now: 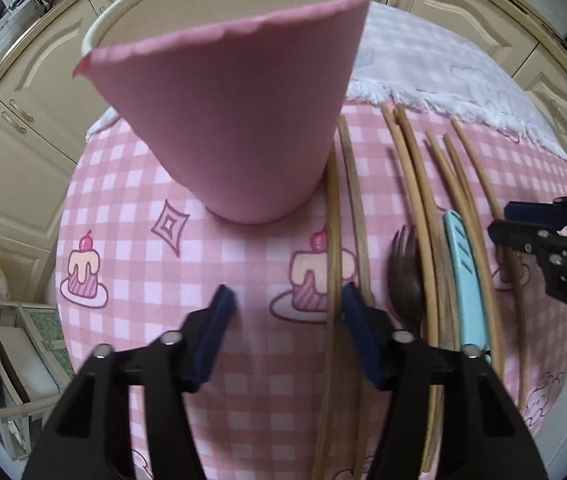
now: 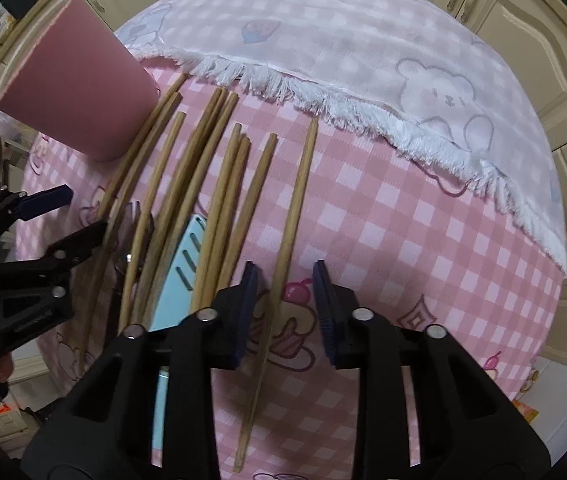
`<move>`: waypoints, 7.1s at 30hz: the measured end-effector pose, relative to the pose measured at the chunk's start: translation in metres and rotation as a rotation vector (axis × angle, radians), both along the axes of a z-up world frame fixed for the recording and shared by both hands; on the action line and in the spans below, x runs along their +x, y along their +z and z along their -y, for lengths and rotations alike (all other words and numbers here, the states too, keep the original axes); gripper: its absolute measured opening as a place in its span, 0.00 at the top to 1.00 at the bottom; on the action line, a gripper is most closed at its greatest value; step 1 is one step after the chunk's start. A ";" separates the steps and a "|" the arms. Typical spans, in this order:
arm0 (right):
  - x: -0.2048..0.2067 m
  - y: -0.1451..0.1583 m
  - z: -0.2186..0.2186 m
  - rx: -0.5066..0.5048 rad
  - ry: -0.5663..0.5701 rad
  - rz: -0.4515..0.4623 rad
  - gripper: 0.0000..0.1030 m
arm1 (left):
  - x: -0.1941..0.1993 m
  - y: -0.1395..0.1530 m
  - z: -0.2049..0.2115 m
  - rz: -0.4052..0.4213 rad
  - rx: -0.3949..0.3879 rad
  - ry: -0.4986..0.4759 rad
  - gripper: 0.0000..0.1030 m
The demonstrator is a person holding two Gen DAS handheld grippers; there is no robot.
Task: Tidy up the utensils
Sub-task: 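Lower the right gripper onto a wooden chopstick and close on it, then lift the chopstick with the right gripper and drop it into the pink cup, then lower the right gripper onto another wooden chopstick and close on it, then lift the chopstick with the right gripper and drop it into the pink cup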
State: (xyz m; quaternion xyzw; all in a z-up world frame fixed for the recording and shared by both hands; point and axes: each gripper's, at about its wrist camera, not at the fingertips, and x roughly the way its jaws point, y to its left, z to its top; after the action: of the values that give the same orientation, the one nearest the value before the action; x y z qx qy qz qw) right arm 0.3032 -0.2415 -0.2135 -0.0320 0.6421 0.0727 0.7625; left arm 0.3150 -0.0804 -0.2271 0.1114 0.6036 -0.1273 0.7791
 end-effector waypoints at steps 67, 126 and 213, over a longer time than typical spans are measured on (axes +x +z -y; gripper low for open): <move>0.044 0.152 -0.044 0.462 -0.041 0.806 0.25 | 0.020 0.108 -0.043 0.896 -0.521 0.119 0.65; -0.051 0.024 0.029 0.267 -0.095 0.203 0.49 | -0.062 0.047 -0.028 0.340 -0.160 0.018 0.08; -0.077 0.094 0.047 0.530 -0.060 0.566 0.95 | -0.084 0.105 -0.025 0.550 -0.451 -0.060 0.95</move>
State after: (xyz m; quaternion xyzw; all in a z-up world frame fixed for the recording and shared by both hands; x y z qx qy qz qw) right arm 0.2259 -0.2884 -0.1199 0.1659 0.3661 0.2020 0.8931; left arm 0.2311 -0.0553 -0.1218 -0.0160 0.3246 -0.2454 0.9133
